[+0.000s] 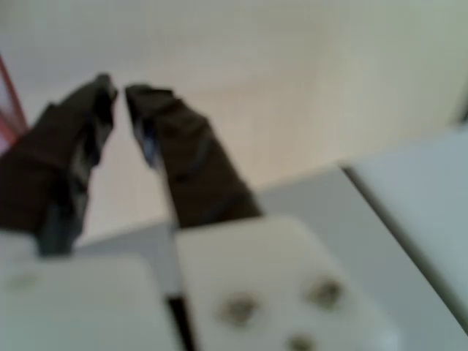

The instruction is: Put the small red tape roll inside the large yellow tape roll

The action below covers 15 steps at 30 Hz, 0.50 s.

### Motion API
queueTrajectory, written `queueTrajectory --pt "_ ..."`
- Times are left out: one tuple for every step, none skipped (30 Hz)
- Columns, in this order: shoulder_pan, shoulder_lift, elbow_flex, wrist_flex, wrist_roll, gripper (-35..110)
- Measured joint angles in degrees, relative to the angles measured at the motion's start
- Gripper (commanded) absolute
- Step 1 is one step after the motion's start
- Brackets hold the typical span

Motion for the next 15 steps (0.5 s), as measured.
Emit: queueTrajectory --pt "-0.1 -1.1 -0.1 0.0 0.1 0" --pt "-0.3 -2.5 -0.6 0.4 0.3 0" --pt "-0.4 -3.8 -1.1 0.9 0.4 0" --pt "-0.6 -4.8 -1.7 1.6 0.6 0" --pt "-0.7 -5.9 -2.5 2.4 0.8 0" --pt "-0.6 -7.0 -3.6 3.5 0.8 0" --pt "-0.4 -8.7 -5.6 5.0 0.8 0" --pt "-0.3 -10.5 -8.3 7.2 0.8 0" --pt "-0.3 -12.7 -11.3 9.7 0.8 0" --pt "-0.3 -15.2 -14.8 12.6 0.7 0" --pt "-0.4 -17.8 -18.8 15.6 0.7 0" --pt "-0.3 -20.5 -23.1 18.5 0.7 0" --pt "-0.2 -23.5 -28.0 21.7 0.7 0" --pt "0.0 -26.9 -33.2 24.9 0.7 0" --pt "0.2 -30.1 -38.7 27.4 0.7 0"
